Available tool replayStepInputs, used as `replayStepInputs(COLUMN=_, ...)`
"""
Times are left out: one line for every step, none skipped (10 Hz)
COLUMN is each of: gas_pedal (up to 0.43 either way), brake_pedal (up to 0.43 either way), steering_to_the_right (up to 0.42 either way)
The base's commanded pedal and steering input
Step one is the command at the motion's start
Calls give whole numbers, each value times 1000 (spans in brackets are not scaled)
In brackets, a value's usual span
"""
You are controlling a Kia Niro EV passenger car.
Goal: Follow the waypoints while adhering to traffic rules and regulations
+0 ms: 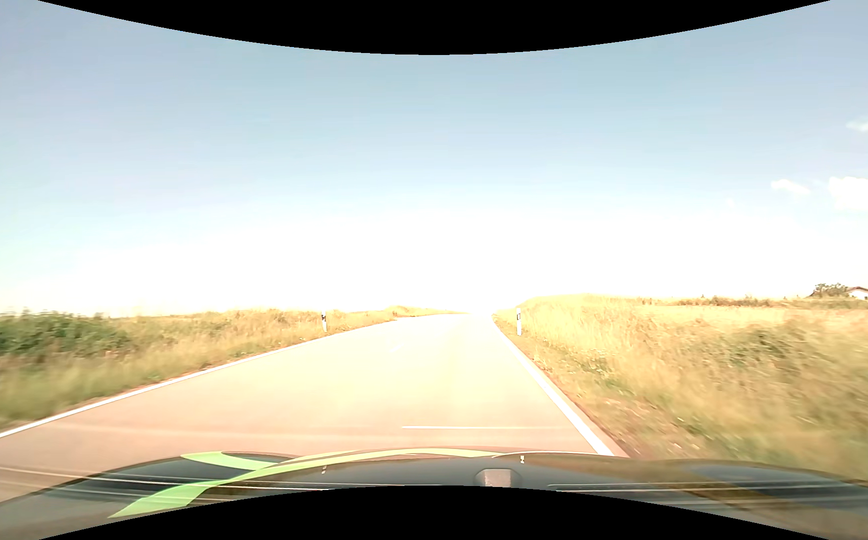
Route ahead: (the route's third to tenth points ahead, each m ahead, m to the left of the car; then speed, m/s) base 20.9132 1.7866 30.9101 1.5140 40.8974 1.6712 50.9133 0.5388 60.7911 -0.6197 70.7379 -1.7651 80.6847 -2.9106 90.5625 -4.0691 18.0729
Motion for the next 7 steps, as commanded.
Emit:
replayStepInputs(gas_pedal=299, brake_pedal=0, steering_to_the_right=4)
replayStepInputs(gas_pedal=299, brake_pedal=0, steering_to_the_right=5)
replayStepInputs(gas_pedal=299, brake_pedal=0, steering_to_the_right=5)
replayStepInputs(gas_pedal=319, brake_pedal=0, steering_to_the_right=5)
replayStepInputs(gas_pedal=339, brake_pedal=0, steering_to_the_right=5)
replayStepInputs(gas_pedal=350, brake_pedal=0, steering_to_the_right=5)
replayStepInputs(gas_pedal=350, brake_pedal=0, steering_to_the_right=5)
